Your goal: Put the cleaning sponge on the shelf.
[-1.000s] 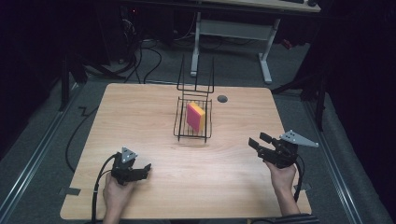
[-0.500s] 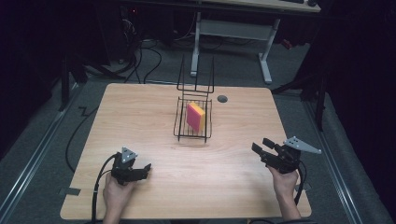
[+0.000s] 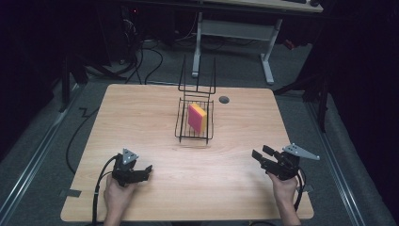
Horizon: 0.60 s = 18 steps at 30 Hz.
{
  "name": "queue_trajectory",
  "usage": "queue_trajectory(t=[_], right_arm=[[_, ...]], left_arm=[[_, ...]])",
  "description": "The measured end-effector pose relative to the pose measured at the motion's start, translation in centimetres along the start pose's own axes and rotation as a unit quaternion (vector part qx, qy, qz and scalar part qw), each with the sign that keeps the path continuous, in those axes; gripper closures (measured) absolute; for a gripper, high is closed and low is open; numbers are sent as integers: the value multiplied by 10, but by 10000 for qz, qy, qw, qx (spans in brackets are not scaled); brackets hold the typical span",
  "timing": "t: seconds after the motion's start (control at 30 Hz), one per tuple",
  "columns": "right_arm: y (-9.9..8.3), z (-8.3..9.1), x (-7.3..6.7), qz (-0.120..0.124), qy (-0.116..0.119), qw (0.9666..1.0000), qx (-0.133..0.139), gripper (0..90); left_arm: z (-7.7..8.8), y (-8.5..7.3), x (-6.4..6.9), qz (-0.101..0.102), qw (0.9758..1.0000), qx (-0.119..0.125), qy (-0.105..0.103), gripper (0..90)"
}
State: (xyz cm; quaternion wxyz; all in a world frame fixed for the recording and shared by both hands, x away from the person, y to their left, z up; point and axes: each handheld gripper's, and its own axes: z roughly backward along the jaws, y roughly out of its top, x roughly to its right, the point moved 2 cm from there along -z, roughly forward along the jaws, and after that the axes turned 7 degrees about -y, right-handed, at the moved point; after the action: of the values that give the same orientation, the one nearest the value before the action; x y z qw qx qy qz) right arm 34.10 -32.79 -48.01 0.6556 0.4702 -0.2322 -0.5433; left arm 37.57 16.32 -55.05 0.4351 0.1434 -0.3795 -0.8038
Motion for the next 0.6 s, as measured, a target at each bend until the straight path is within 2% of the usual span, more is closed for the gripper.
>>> queue_trajectory(t=[0.33, 0.6], right_arm=[[-12, -4, 2, -149, 25, 9998, -100, 393], [-22, -10, 2, -153, -11, 9997, -192, 393]], left_arm=[[0, 0, 0, 1, 10000, 0, 0, 190], [0, 0, 0, 0, 10000, -1, 0, 190]])
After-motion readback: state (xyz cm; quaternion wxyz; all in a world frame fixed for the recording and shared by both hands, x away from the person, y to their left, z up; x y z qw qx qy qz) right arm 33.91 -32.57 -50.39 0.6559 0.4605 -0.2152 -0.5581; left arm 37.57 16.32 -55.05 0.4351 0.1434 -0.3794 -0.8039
